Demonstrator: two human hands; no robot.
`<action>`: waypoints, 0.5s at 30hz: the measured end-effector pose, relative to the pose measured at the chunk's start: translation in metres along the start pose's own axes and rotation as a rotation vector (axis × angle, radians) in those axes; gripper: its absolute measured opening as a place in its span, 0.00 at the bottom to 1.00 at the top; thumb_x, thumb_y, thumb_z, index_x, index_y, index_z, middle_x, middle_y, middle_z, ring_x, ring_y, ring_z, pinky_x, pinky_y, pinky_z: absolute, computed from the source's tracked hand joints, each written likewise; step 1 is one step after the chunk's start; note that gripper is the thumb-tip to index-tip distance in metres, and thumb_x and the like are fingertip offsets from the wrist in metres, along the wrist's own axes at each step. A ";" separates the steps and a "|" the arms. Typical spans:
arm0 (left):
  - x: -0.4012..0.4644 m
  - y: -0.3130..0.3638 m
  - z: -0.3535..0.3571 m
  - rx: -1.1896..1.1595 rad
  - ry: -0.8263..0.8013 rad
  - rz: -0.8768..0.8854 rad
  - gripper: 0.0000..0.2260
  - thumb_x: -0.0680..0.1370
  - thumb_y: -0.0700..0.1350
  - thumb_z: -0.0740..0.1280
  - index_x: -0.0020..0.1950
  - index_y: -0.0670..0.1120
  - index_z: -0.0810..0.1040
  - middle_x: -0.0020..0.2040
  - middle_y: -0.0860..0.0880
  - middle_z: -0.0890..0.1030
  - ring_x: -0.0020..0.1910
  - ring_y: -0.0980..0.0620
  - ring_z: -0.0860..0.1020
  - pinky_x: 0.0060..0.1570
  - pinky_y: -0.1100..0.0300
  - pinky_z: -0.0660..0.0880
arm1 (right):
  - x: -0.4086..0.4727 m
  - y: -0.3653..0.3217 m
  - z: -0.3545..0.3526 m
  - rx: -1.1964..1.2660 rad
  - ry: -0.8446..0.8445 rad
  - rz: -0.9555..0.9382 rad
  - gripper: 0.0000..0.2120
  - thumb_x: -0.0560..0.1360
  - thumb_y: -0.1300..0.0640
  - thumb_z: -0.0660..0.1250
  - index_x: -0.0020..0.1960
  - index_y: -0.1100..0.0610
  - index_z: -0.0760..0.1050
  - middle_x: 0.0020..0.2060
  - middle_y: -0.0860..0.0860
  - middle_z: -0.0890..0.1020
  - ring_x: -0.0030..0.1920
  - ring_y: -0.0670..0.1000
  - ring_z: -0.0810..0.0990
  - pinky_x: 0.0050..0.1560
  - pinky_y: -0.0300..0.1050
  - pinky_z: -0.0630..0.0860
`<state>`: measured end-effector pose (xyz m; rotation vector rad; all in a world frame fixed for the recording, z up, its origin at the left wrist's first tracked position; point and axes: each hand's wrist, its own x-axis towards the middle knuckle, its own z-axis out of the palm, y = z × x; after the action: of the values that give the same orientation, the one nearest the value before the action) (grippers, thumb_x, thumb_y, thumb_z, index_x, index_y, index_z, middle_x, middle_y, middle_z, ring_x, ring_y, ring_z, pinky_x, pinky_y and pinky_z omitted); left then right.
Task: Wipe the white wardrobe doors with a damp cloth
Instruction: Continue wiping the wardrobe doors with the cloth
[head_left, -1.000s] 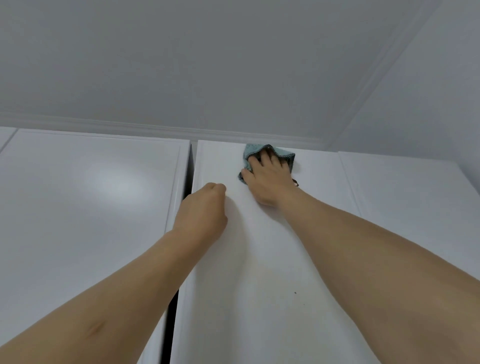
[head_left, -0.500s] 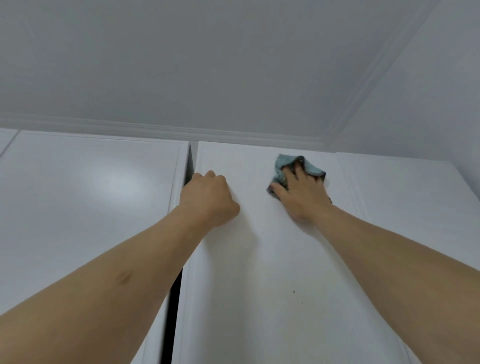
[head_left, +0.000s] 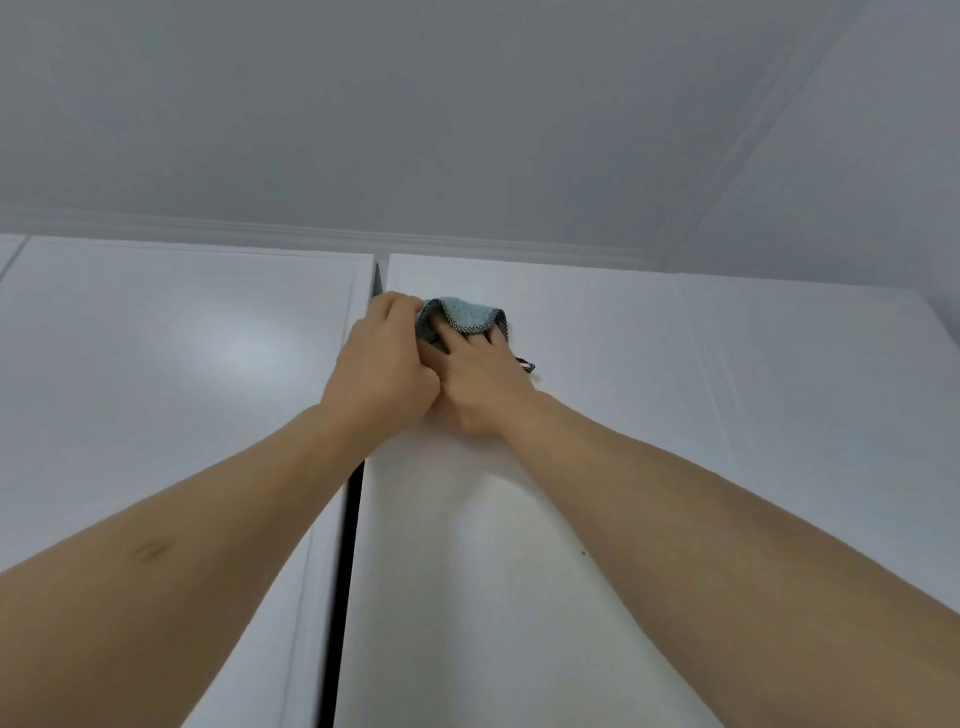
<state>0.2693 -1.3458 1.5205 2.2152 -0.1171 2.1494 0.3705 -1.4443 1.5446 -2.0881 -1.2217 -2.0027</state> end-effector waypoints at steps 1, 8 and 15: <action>-0.002 0.005 0.007 0.058 0.020 0.025 0.28 0.71 0.37 0.62 0.72 0.44 0.69 0.73 0.48 0.68 0.67 0.43 0.70 0.63 0.53 0.70 | -0.007 0.010 0.000 0.004 -0.004 -0.009 0.30 0.80 0.48 0.56 0.80 0.42 0.51 0.81 0.54 0.51 0.70 0.61 0.67 0.72 0.58 0.56; -0.013 0.029 0.039 0.357 -0.152 0.081 0.24 0.75 0.54 0.60 0.68 0.46 0.71 0.63 0.47 0.73 0.64 0.45 0.71 0.60 0.50 0.69 | -0.047 0.102 0.014 0.099 -0.037 0.305 0.31 0.79 0.32 0.45 0.79 0.41 0.55 0.81 0.53 0.52 0.77 0.61 0.60 0.76 0.62 0.49; -0.016 0.030 0.048 0.441 -0.138 0.086 0.22 0.72 0.49 0.55 0.63 0.45 0.74 0.59 0.47 0.72 0.61 0.45 0.69 0.60 0.48 0.68 | -0.126 0.163 0.031 0.098 0.048 0.584 0.26 0.83 0.39 0.46 0.77 0.50 0.58 0.77 0.59 0.58 0.76 0.60 0.56 0.75 0.60 0.52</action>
<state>0.3135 -1.3802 1.5028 2.6332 0.2908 2.2404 0.4960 -1.6074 1.5122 -2.0204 -0.5832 -1.6736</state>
